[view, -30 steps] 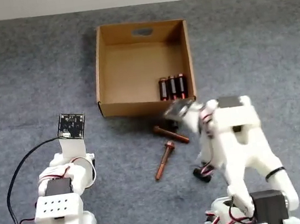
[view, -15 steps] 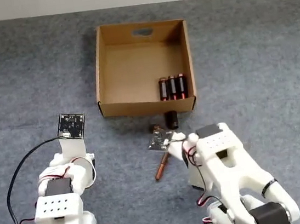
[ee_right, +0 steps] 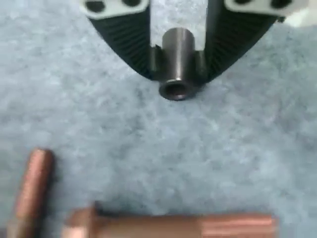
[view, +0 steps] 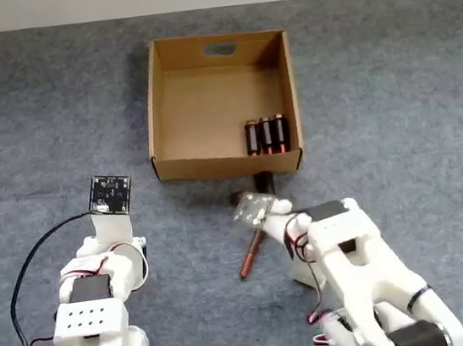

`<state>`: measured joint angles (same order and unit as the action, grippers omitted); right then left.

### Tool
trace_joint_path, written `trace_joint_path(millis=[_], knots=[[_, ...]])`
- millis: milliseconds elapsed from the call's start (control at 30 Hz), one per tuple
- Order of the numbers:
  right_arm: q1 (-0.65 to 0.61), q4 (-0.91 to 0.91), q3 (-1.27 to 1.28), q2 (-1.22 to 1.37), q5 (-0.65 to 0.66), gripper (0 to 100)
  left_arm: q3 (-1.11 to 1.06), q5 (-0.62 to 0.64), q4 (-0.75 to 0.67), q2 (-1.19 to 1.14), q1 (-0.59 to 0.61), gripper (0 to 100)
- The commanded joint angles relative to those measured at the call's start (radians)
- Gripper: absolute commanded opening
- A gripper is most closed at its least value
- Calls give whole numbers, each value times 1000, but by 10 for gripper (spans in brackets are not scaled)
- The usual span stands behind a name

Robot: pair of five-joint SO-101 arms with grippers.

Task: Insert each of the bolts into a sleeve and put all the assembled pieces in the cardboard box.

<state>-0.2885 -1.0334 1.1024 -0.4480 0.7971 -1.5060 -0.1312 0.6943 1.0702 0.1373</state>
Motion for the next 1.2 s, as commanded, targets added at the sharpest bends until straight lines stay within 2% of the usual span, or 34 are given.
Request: trace_joint_path(millis=[0,167,267,400,567,1033,1167], knots=[[76,18,-130,-13,-143,8,4,-5,-15,5,-10,42],[171,41,-245,-2,-371,7,4,-5,-15,5,-10,42],[196,105,-206,-1,-423,13,4,-5,-14,5,-10,42],[199,176,-130,-1,-427,34,4,-5,-14,5,-10,42],[197,194,-82,-1,-425,165,4,-5,-14,5,-10,42],[194,196,-87,1,-422,166,4,-5,-14,5,-10,42],[197,196,-91,1,-371,166,4,-5,-14,5,-10,42]])
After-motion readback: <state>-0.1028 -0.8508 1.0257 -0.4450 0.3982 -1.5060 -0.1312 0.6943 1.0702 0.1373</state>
